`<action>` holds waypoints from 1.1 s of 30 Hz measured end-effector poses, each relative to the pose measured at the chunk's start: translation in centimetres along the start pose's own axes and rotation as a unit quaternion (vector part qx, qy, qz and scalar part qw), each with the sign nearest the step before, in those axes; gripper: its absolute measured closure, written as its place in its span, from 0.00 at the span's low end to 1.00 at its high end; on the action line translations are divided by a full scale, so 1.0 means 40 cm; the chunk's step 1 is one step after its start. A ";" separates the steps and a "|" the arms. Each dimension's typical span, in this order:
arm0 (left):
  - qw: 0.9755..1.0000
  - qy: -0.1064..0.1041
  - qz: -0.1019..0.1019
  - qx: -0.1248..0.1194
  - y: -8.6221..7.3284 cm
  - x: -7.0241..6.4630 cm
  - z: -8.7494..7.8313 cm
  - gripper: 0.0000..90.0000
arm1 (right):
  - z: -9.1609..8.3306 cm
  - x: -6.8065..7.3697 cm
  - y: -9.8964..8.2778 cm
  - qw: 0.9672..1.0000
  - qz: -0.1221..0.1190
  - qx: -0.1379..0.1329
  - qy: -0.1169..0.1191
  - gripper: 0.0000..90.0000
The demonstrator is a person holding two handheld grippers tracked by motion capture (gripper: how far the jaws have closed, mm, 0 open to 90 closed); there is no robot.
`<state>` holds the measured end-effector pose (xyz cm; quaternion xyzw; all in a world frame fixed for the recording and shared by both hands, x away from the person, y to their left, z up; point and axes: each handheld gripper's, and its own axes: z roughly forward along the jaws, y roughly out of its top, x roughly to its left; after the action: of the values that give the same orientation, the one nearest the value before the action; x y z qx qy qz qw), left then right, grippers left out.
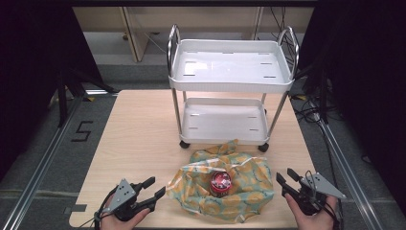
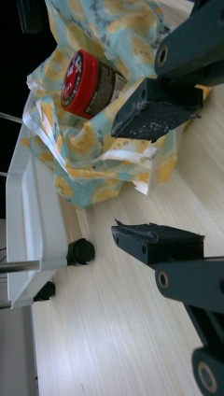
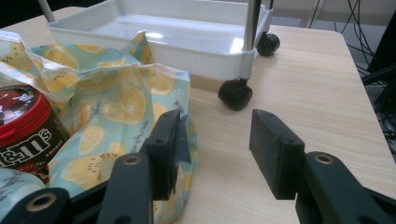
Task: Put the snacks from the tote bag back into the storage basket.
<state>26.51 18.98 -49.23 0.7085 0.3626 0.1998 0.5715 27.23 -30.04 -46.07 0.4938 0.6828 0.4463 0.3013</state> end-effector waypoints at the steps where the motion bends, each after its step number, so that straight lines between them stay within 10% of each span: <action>1: 1.000 0.002 0.006 0.005 0.005 -0.002 -0.001 0.52 | -0.002 0.001 0.001 1.000 0.004 0.002 0.004 0.60; 33: 0.995 -0.064 0.039 0.064 0.107 -0.092 0.163 0.49 | -0.008 0.000 0.008 1.000 -0.019 -0.002 0.002 0.60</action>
<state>29.87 11.56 -46.40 0.7687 0.3098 0.1525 0.5384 27.09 -30.09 -45.64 0.4792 0.6919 0.4424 0.3097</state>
